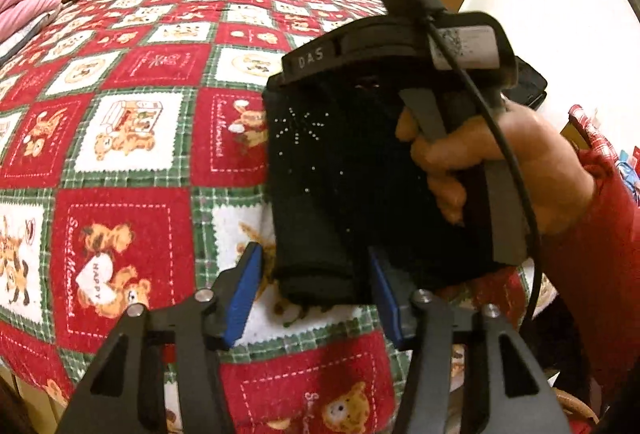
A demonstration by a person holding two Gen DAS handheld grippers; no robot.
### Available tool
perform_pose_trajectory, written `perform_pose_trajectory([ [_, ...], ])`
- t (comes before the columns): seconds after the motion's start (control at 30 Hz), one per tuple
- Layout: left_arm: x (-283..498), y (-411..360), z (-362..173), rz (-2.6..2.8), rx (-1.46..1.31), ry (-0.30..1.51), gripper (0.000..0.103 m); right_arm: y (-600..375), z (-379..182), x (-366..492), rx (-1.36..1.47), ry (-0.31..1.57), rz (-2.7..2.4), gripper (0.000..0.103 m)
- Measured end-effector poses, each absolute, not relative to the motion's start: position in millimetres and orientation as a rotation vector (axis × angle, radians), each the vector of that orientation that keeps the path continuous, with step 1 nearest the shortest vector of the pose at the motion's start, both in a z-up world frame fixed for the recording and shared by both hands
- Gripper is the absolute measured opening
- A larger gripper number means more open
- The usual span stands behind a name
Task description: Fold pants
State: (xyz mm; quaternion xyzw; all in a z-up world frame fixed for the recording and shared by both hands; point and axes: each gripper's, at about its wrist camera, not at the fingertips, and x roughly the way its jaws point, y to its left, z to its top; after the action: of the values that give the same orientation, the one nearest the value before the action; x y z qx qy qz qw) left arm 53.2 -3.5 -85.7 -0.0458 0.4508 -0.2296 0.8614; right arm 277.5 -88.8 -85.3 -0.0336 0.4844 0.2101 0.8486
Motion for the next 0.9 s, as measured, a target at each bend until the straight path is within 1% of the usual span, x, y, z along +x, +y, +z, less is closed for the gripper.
perform_pose_trajectory([
  [0.07,48.6,-1.5,-84.1,-0.484,-0.083,0.948,0.056,-91.3,-79.2,271.5,-0.054,0.98,0.46,0.023],
  [0.13,34.3,1.4,-81.6,-0.481,-0.055,0.944,0.061,-102.5,-61.9,259.7,0.031,0.889,0.492,0.023],
  [0.2,30.2,8.6,-78.0,-0.451,-0.03,0.935,0.075,-118.3,-40.0,243.2,0.129,0.781,0.506,0.023],
  [0.23,29.1,13.5,-75.5,-0.445,-0.026,0.927,0.076,-125.3,-29.9,231.8,0.162,0.742,0.52,0.023],
  [0.3,27.0,26.8,-69.0,-0.433,-0.028,0.904,0.076,-131.2,-19.7,208.2,0.167,0.734,0.569,0.023],
  [0.47,31.5,39.9,-61.1,-0.377,-0.013,0.864,0.076,-138.7,-34.0,160.9,0.125,0.822,0.594,0.023],
  [0.57,38.7,29.0,-52.3,-0.407,-0.014,0.835,0.076,-158.9,-47.4,145.0,0.143,0.861,0.53,0.023],
  [0.7,64.4,0.8,-47.8,-0.443,0.042,0.805,0.076,-178.7,-65.9,140.3,0.281,0.897,0.514,0.023],
  [0.77,75.1,-12.0,-48.5,-0.444,0.073,0.805,0.076,-179.2,-72.0,138.1,0.315,0.886,0.508,0.023],
  [0.87,76.4,-24.3,-44.1,-0.473,0.087,0.803,0.076,-180.8,-63.6,136.8,0.326,0.895,0.484,0.023],
  [0.9,76.5,-27.1,-42.9,-0.485,0.088,0.798,0.076,-186.6,-55.1,133.0,0.34,0.868,0.477,0.023],
])
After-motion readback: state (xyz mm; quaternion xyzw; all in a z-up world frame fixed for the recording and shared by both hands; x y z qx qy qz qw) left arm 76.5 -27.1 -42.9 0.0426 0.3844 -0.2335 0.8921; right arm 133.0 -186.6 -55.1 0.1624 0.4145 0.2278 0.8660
